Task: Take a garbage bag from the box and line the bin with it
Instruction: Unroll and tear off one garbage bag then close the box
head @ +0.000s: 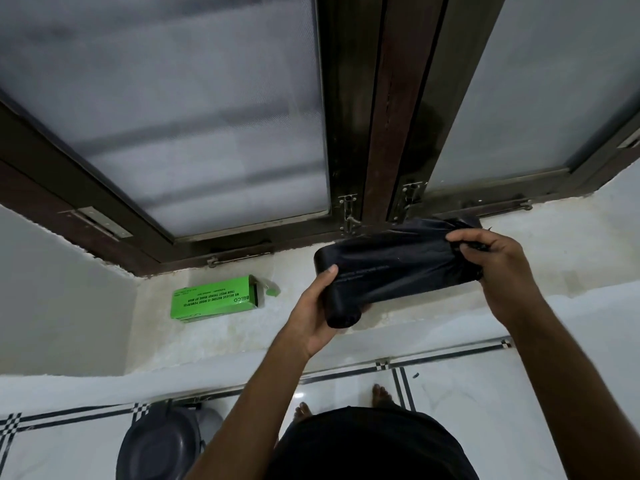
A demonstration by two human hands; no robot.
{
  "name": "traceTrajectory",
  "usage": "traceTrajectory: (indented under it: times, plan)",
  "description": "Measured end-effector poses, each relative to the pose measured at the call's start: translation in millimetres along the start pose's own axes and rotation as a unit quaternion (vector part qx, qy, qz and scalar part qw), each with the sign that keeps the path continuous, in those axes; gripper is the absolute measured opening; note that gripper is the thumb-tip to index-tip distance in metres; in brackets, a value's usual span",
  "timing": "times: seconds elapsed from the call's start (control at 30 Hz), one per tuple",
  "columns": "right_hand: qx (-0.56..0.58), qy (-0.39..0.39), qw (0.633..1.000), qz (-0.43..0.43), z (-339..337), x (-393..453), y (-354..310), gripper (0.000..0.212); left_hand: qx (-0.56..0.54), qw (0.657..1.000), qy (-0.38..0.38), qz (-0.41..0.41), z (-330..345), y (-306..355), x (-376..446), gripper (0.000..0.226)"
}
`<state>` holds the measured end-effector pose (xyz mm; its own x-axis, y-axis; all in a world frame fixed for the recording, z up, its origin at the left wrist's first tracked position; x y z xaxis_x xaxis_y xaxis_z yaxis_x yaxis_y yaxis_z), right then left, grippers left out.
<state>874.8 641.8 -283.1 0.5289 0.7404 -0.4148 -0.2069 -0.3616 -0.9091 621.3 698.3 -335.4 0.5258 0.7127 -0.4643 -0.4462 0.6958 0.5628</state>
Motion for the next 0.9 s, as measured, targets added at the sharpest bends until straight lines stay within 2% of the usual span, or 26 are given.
traceTrajectory:
  times: [0.17, 0.3, 0.43, 0.5, 0.57, 0.63, 0.67, 0.7, 0.73, 0.77, 0.83, 0.9]
  plan:
    - [0.014, 0.039, 0.999, 0.009, -32, 12, 7, 0.035, 0.024, 0.999, 0.022, 0.014, -11, 1, 1, 0.052]
    - [-0.043, 0.092, 0.995, 0.0, -54, 25, 14, 0.039, 0.018, 1.0, 0.002, 0.008, 2, -1, -2, 0.051]
    - [-0.099, 0.196, 0.975, -0.019, -83, 33, 15, 0.045, 0.059, 0.998, 0.029, 0.01, 0, -1, 0, 0.042]
    - [-0.182, 0.244, 0.952, -0.023, -89, 31, 9, 0.043, 0.099, 0.994, 0.045, 0.007, -3, 0, 2, 0.034]
    - [-0.321, 0.308, 0.895, -0.04, -82, 16, -7, 0.03, 0.139, 0.989, 0.056, 0.014, -2, -1, 5, 0.024]
    - [-0.377, 0.351, 0.846, -0.137, -56, -5, -29, 0.026, 0.157, 0.985, 0.059, 0.029, 3, 0, 7, 0.019]
    - [-0.369, 0.332, 0.847, -0.192, -34, -16, -38, 0.026, 0.162, 0.984, 0.059, 0.036, 7, 0, 8, 0.02]
    - [-0.349, 0.273, 0.866, -0.232, -8, -24, -42, 0.027, 0.168, 0.983, 0.057, 0.041, 10, 0, 9, 0.023]
    - [-0.323, 0.183, 0.896, -0.243, 20, -25, -40, 0.03, 0.176, 0.982, 0.052, 0.045, 15, 0, 10, 0.027]
    - [-0.299, 0.078, 0.926, -0.219, 48, -25, -32, 0.035, 0.181, 0.982, 0.043, 0.045, 20, -1, 10, 0.03]
    - [-0.264, -0.095, 0.948, -0.148, 92, -22, -11, 0.044, 0.19, 0.98, 0.027, 0.043, 28, -3, 11, 0.032]
    - [-0.229, -0.172, 0.954, -0.092, 108, -13, 8, 0.039, 0.191, 0.981, 0.02, 0.039, 34, -4, 12, 0.03]
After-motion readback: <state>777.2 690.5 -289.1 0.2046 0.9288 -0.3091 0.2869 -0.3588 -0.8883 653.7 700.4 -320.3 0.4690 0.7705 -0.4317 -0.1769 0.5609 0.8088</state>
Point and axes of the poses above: each hand's wrist, its own x-axis towards the middle knuckle, its own z-axis out of the palm, y = z × x, the point moved 9 cm from there along x, towards the middle knuckle, and after that the axes turned 11 degrees about z, right-handed, at the moved point
